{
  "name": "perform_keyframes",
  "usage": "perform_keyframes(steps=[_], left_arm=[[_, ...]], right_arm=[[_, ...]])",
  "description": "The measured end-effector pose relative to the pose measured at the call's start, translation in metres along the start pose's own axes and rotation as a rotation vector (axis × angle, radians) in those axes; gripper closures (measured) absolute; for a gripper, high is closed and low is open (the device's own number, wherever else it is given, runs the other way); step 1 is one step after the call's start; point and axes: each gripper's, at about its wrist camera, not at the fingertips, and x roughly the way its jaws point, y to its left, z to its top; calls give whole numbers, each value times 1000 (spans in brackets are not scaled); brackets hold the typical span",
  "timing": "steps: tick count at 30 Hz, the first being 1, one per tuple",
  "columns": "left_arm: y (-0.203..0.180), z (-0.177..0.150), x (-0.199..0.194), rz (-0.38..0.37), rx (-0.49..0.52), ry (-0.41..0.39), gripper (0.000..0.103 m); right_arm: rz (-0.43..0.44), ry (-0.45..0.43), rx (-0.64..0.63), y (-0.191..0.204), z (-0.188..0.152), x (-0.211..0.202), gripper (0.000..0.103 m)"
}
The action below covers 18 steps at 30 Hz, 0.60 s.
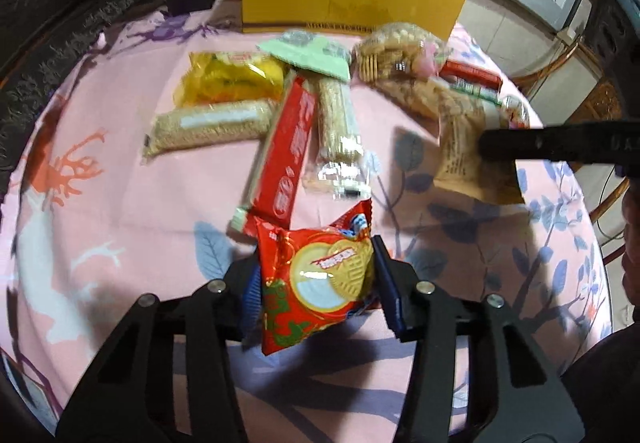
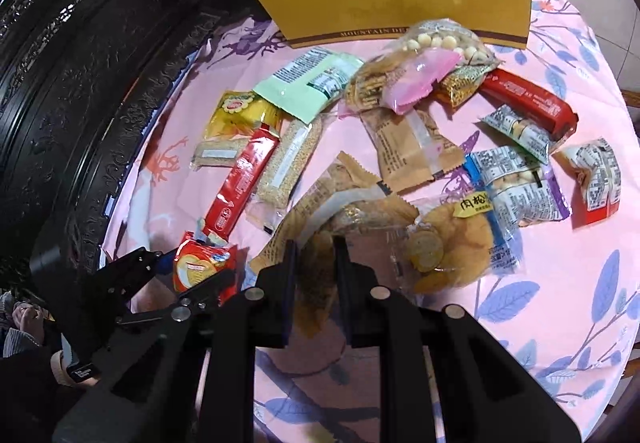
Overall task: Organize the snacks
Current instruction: 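Grasp the red biscuit packet with the left gripper while the right grasps the brown pastry, then carry both snacks over the yellow box and open both grippers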
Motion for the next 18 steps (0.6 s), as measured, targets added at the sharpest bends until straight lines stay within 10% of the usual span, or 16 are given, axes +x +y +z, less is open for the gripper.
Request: perform_keyframes(steps=[8,18], left_arm=[[-3,56,-37,40,44,-139,53],[-21,199,-42,11,73,-338,53]], right_arm=[[13,-115,-4,-1,27,-40,84],[-39,-332,-61,-11,125,-85,84]])
